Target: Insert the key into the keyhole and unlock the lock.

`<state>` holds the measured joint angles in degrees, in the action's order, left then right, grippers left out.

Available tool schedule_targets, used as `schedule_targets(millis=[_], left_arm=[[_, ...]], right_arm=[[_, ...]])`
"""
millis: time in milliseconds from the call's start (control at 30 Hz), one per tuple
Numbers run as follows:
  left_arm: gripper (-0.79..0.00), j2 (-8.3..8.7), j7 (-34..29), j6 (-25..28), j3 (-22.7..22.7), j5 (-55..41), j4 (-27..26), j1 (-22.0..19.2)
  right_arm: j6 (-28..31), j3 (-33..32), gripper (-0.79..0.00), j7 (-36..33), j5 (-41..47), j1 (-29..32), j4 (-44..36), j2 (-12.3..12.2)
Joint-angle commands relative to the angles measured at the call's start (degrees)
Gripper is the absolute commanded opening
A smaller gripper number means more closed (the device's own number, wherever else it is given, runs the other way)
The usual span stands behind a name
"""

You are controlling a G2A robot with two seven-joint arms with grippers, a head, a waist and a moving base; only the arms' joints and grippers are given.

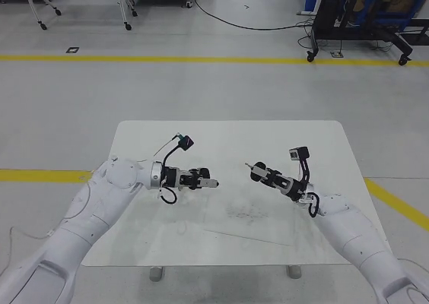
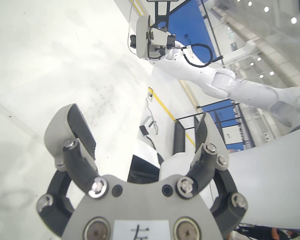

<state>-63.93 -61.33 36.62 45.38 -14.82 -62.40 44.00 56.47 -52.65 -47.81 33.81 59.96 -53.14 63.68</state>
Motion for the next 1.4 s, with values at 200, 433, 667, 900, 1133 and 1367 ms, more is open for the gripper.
schedule_targets(millis=[200,433,667,900,1133,1367], left_arm=[[0.000,7.40,5.4,-14.8,17.4,24.0,-19.1,10.6],[0.000,9.79,4.7,-40.9,19.2,57.8,-37.8,20.4],[0.000,7.30,7.2,-41.2,9.8,62.5,-31.5,15.3],[-0.022,4.31,4.1,-38.9,1.5,64.3,-23.5,8.0],[-0.163,1.60,1.0,-38.7,-4.0,65.9,-17.9,3.3],[-0.397,-0.33,1.4,-37.1,-6.6,65.5,-14.5,1.3]], right_arm=[[0.0,0.0,-0.785,0.0,0.0,0.0,0.0,0.0],[0.0,0.0,-0.785,0.0,0.0,0.0,0.0,0.0],[0.0,0.0,-0.785,0.0,0.0,0.0,0.0,0.0],[0.0,0.0,-0.785,0.0,0.0,0.0,0.0,0.0],[0.0,0.0,-0.785,0.0,0.0,0.0,0.0,0.0],[0.0,0.0,-0.785,0.0,0.0,0.0,0.0,0.0]])
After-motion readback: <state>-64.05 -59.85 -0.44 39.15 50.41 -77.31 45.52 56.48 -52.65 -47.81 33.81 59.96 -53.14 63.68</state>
